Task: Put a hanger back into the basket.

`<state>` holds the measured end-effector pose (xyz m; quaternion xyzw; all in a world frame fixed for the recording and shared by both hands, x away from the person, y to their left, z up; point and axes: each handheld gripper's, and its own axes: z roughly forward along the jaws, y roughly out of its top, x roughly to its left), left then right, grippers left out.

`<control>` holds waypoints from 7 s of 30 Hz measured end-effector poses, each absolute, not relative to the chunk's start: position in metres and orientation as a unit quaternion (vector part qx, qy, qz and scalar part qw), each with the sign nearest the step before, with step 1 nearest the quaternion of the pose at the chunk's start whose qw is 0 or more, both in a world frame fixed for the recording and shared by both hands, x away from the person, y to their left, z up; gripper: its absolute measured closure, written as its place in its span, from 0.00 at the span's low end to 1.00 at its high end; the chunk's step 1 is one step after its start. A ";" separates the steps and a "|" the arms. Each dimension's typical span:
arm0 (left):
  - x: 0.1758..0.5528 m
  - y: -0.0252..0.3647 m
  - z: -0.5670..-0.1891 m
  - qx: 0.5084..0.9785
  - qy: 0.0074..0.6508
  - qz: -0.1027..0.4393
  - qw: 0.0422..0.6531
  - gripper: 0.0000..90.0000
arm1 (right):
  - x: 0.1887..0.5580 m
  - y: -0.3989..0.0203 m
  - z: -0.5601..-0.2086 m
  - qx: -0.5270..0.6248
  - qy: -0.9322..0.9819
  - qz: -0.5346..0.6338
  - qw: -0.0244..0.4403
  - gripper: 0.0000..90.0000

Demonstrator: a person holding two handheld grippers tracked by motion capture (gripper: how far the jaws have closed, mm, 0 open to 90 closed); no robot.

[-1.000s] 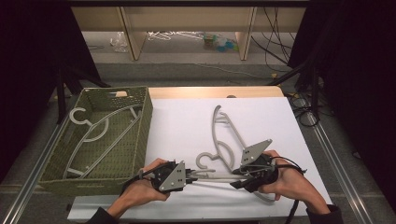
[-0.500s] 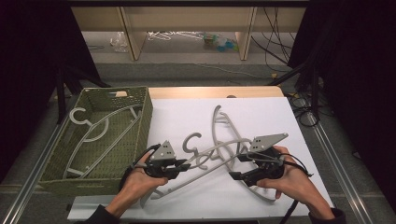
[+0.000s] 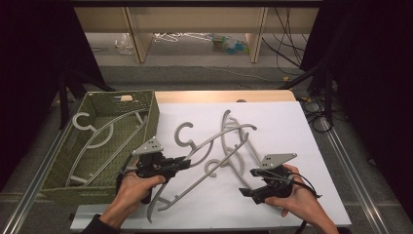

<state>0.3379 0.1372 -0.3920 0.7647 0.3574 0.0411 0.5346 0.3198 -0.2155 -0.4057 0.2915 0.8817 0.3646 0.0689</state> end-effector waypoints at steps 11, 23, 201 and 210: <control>0.332 0.166 -0.342 0.721 0.375 0.030 0.581 0.88 | 0.318 -0.214 -0.421 0.289 0.887 0.353 0.066 0.30; 0.348 0.234 -0.286 0.705 0.409 0.114 0.568 0.88 | 0.318 -0.212 -0.426 0.288 0.893 0.341 0.056 0.32; 0.270 0.147 -0.438 0.763 0.349 0.139 0.527 0.22 | 0.323 -0.216 -0.442 0.320 0.889 0.320 0.069 0.27; 0.272 0.147 -0.442 0.768 0.349 0.140 0.519 0.22 | 0.327 -0.211 -0.449 0.319 0.899 0.291 0.080 0.31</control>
